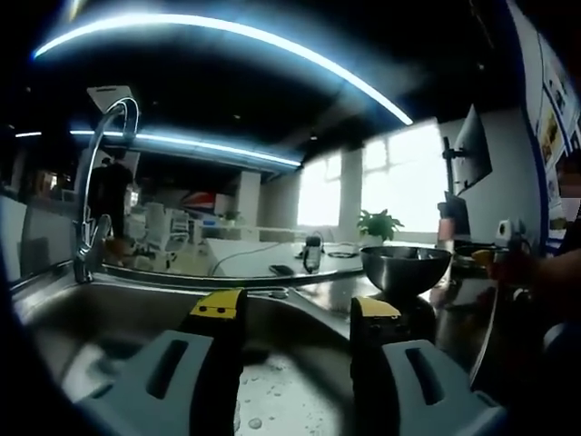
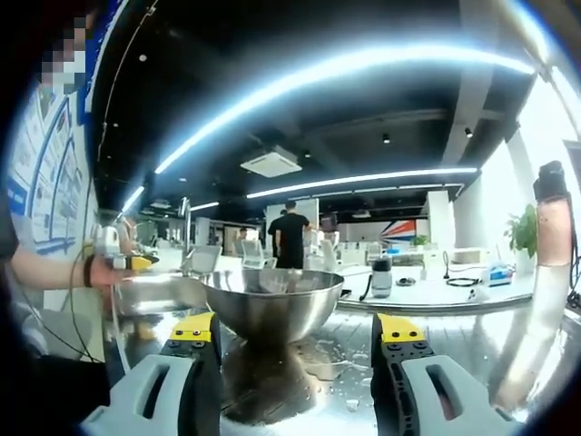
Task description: Pick up bowl with dirty water move over sink pour dirty water into sink return bowl to place
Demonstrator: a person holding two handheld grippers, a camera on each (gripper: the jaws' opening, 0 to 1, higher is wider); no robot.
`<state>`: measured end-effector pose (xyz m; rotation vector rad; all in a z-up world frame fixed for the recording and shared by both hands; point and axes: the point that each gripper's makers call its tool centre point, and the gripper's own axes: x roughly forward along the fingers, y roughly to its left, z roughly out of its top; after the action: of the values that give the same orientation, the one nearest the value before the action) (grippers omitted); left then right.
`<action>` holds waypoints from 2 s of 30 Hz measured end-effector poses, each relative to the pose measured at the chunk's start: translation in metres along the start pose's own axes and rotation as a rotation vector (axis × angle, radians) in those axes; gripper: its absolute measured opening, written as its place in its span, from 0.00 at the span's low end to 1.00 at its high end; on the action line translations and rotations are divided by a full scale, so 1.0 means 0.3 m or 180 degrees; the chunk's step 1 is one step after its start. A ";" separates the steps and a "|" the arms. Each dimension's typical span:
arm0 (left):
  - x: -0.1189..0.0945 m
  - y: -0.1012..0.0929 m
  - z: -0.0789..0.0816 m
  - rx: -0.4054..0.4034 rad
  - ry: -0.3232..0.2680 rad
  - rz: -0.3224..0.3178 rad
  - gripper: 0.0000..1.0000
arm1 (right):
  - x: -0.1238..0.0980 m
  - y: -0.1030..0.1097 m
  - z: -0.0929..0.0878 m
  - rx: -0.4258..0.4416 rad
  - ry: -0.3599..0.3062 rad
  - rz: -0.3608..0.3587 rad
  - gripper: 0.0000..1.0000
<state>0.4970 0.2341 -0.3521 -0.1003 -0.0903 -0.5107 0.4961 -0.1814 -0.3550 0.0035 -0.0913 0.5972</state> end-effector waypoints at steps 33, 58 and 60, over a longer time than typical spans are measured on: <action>0.022 -0.063 -0.033 0.0189 0.0180 -0.0152 0.44 | -0.033 0.010 0.036 0.0021 -0.0205 -0.0003 0.65; 0.101 -0.151 0.102 -0.0379 0.0216 -0.0138 0.51 | -0.026 0.079 0.012 -0.0338 -0.0082 0.0161 0.51; 0.113 -0.169 0.110 -0.0302 0.0216 -0.0142 0.51 | -0.030 0.077 0.016 -0.0353 -0.0104 0.0139 0.51</action>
<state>0.4994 0.1776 -0.3120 -0.1741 -0.0019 -0.5625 0.4752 -0.1674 -0.3514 -0.0964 -0.1565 0.6353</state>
